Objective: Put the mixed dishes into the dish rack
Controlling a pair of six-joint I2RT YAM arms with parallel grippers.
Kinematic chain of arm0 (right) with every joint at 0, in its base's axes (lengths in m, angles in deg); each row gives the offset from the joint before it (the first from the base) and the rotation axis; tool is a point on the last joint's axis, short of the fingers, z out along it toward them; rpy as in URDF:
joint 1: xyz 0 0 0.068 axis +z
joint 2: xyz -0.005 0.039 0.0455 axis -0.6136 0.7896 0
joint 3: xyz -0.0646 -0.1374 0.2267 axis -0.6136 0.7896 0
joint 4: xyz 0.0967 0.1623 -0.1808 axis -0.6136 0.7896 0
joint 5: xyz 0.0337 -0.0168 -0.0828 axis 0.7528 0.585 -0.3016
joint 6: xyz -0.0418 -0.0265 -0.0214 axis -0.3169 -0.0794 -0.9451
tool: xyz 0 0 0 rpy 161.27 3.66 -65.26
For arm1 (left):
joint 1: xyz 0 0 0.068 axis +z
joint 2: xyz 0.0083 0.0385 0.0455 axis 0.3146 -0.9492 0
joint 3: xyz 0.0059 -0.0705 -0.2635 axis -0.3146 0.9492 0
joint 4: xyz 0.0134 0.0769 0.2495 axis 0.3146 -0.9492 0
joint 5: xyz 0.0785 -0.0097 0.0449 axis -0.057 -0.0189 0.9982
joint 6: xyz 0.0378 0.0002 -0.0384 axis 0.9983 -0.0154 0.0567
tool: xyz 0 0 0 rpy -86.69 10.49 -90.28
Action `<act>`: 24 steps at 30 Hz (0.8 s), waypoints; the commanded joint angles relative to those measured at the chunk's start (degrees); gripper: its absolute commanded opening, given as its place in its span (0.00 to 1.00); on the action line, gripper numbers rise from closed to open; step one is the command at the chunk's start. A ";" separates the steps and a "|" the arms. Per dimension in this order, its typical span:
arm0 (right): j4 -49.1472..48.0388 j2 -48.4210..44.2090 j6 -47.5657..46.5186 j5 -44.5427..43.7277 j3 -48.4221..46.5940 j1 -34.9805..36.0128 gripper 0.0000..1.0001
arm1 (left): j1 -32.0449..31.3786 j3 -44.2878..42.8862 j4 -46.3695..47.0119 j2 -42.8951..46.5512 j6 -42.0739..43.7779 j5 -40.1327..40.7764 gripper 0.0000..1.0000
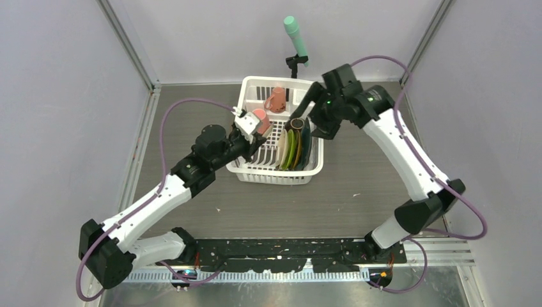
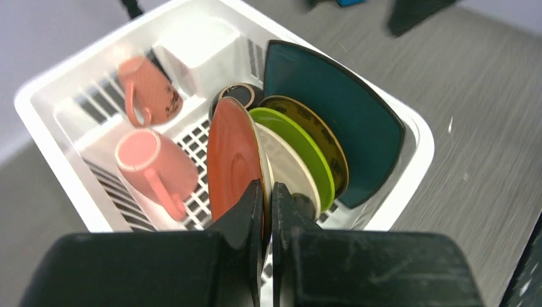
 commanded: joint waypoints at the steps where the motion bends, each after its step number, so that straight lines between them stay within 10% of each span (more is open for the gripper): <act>1: -3.08 -8.31 -1.25 -6.27 3.12 -3.33 0.87 | -0.21 -1.61 7.71 -3.01 -25.59 15.46 0.00; 8: -5.63 -16.68 -1.57 -8.53 10.61 -7.40 0.87 | -0.17 -4.12 5.55 -9.65 -40.15 20.33 0.00; 24: -5.64 -17.70 -2.21 -7.56 13.18 -9.66 0.85 | -0.09 -9.60 -2.04 -21.82 -45.04 21.26 0.00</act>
